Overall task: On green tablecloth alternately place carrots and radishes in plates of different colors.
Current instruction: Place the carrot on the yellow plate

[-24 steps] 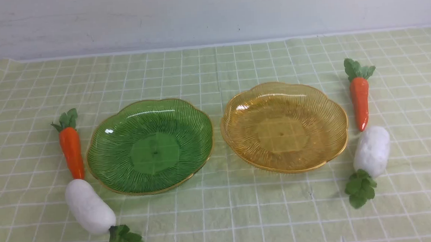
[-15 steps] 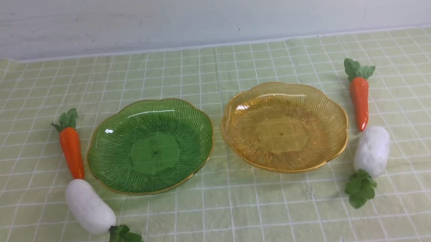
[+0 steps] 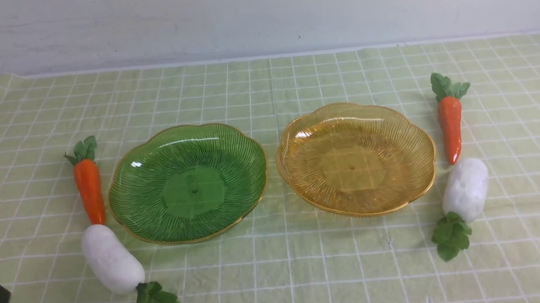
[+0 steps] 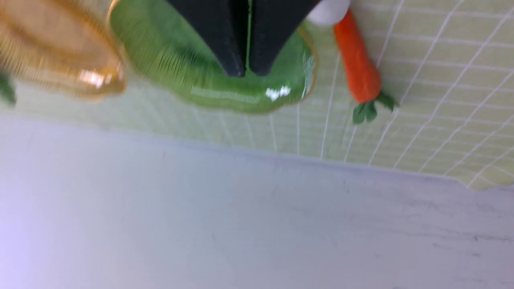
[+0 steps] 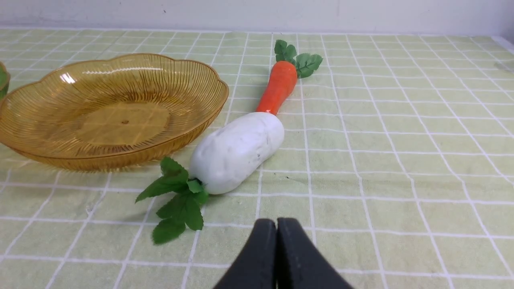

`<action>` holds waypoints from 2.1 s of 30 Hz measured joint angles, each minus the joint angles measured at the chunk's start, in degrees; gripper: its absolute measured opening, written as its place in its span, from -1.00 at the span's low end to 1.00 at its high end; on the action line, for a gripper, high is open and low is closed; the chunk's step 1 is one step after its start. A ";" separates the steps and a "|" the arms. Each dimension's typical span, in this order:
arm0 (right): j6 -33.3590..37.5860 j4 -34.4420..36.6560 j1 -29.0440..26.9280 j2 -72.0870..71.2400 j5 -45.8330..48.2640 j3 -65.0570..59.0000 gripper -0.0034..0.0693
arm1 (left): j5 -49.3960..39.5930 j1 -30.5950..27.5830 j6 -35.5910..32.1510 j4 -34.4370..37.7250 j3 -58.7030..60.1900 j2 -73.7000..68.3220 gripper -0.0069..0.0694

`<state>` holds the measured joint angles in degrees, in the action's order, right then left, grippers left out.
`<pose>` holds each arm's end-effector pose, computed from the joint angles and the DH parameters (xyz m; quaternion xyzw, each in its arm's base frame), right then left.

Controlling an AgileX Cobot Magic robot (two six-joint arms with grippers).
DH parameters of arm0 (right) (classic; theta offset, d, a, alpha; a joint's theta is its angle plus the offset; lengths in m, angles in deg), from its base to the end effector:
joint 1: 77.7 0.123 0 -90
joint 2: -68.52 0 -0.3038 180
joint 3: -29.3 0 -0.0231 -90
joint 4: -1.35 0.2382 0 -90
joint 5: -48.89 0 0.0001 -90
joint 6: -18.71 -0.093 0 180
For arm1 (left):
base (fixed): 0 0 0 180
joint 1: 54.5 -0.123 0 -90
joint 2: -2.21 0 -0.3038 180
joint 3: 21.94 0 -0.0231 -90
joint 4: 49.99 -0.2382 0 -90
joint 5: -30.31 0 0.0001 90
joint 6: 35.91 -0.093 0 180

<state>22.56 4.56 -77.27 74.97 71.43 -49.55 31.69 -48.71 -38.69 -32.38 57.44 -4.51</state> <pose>0.0221 0.0022 0.1711 -0.0156 0.8079 0.0063 0.5891 0.0269 -0.0021 0.2062 -0.0558 0.6719 -0.1297 0.7271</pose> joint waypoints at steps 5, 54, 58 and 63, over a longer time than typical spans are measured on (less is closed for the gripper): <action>0.00 0.00 0.00 0.00 0.00 0.00 -0.95 | 10.83 0.00 0.63 7.46 0.00 0.00 -0.84; -3.85 13.12 0.44 36.09 24.29 36.72 -0.95 | -38.03 -17.68 -9.42 6.21 -81.69 -107.35 -0.51; -2.48 13.59 0.44 36.49 24.29 36.72 -0.95 | -36.46 -17.68 -9.54 6.25 -83.39 -113.53 -0.05; -2.06 12.60 0.44 36.52 24.38 37.01 -0.95 | -35.20 -17.68 -9.54 6.25 -83.67 -119.44 0.44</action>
<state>20.50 17.15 -76.83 111.50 95.81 -12.54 -3.51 -66.39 -48.23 -26.12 -26.23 -123.95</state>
